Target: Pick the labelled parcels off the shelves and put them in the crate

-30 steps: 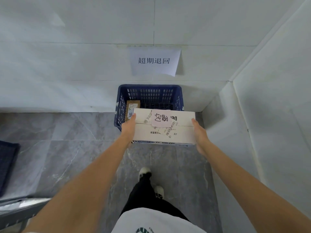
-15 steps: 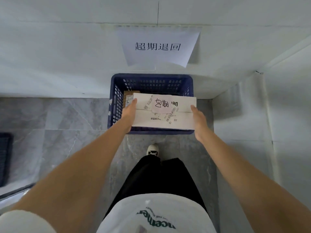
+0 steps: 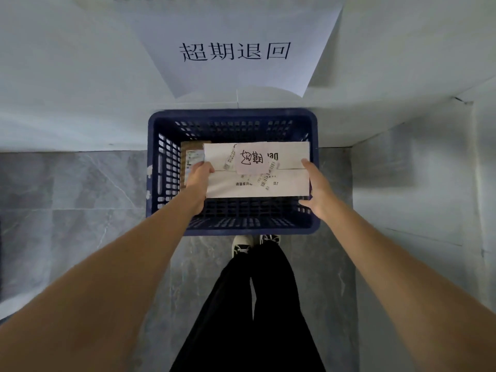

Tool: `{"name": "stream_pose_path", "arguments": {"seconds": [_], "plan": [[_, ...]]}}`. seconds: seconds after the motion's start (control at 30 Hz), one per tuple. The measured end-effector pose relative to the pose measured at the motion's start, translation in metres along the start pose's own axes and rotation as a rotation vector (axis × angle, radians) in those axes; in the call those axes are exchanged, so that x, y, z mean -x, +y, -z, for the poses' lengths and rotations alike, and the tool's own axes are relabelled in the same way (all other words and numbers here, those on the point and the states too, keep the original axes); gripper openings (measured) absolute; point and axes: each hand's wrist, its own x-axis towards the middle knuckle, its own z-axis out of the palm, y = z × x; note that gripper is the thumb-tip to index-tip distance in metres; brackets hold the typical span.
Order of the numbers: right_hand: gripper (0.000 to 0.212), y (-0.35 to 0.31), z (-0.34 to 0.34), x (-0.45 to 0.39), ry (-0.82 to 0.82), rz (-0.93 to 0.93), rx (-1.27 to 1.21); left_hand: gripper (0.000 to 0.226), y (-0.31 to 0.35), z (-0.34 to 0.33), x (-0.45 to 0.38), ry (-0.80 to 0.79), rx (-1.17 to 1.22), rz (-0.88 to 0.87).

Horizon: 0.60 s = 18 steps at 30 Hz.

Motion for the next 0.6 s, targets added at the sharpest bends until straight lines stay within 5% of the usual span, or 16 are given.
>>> {"name": "stream_pose_path", "arguments": {"seconds": [0.3, 0.6], "plan": [[0.038, 0.010, -0.002, -0.094, -0.017, -0.026, -0.005, 0.060, 0.016, -0.053, -0.037, -0.028, -0.145, -0.012], [0.093, 0.006, -0.025, -0.152, -0.127, -0.070, 0.183, 0.058, 0.015, -0.055, -0.099, 0.013, -0.126, 0.092]]}}
